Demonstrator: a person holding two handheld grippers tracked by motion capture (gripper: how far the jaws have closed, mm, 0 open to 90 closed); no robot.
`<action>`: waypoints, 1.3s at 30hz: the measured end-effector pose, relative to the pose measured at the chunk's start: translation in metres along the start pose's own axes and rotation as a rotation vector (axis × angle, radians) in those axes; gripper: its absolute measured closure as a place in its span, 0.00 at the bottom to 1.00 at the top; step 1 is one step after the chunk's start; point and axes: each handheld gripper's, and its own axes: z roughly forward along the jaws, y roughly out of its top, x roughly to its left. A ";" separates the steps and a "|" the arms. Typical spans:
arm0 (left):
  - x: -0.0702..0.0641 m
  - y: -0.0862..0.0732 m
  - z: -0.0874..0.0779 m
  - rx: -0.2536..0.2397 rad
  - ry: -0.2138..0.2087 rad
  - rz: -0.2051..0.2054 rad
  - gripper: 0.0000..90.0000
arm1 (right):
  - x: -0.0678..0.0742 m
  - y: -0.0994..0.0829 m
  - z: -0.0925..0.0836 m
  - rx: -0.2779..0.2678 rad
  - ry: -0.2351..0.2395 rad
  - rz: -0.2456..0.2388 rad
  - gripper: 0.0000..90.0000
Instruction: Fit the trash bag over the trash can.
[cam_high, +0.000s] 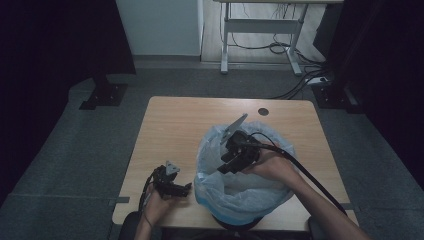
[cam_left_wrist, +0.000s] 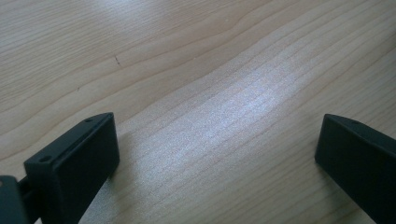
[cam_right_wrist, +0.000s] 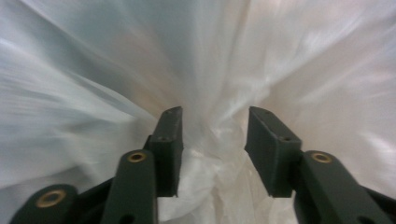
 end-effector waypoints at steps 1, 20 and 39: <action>0.000 0.000 0.000 0.000 0.000 0.000 0.00 | 0.002 0.000 -0.007 -0.033 -0.007 -0.007 0.58; 0.000 0.000 0.000 0.000 0.000 0.000 0.00 | -0.032 0.001 0.000 0.007 -0.189 0.060 0.61; 0.000 0.000 0.000 0.000 0.001 0.000 0.00 | 0.016 0.001 -0.034 -0.219 0.033 -0.056 0.38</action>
